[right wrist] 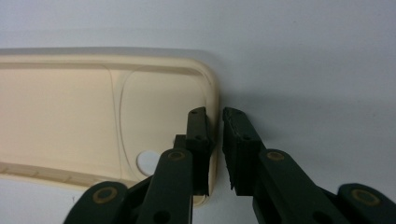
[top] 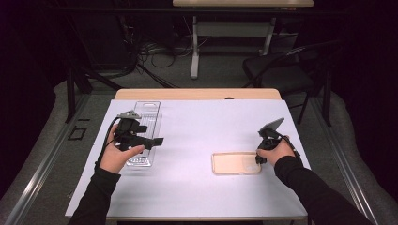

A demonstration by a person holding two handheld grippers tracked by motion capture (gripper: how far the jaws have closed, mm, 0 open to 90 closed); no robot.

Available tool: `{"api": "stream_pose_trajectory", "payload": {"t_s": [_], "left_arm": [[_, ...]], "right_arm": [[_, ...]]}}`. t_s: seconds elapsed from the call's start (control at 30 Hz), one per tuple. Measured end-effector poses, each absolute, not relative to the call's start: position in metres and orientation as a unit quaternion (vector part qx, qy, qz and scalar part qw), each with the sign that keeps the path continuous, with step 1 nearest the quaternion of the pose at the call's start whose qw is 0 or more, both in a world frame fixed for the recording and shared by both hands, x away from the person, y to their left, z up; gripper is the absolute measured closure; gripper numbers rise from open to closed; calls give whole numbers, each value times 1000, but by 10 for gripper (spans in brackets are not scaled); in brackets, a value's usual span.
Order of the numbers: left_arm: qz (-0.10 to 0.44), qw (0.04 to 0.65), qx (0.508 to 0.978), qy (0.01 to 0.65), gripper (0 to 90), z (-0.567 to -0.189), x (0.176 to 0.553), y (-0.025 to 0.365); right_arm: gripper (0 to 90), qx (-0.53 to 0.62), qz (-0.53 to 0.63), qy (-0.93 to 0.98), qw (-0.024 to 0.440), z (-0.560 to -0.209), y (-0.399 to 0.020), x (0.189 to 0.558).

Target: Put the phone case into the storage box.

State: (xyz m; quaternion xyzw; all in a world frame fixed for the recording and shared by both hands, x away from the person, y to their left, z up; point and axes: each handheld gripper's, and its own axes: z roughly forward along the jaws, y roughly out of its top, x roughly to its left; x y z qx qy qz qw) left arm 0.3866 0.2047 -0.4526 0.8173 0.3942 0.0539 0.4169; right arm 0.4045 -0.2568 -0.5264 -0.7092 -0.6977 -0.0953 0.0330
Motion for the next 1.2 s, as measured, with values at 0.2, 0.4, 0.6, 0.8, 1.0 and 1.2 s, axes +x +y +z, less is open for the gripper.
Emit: {"api": "stream_pose_trajectory", "payload": {"t_s": [0.2,0.4,0.6,0.8,1.0,1.2], "left_arm": [[55,415,818,395,60,-454,387,205],[55,412,820,394,60,-454,387,204],[55,411,820,395,60,-454,387,204],[54,412,819,396,60,-454,387,204],[55,414,817,396,60,-454,387,205],[56,413,818,396,60,-454,388,205]], "right_arm": [[843,-715,-90,-693,37,-526,-257,405],[846,-719,-93,-688,39,-527,-257,405],[850,-719,-93,-687,44,-526,-258,405],[853,-719,-91,-687,47,-526,-259,406],[855,-723,-95,-683,42,-526,-259,405],[858,-722,-93,-684,41,-525,-260,406]]}}
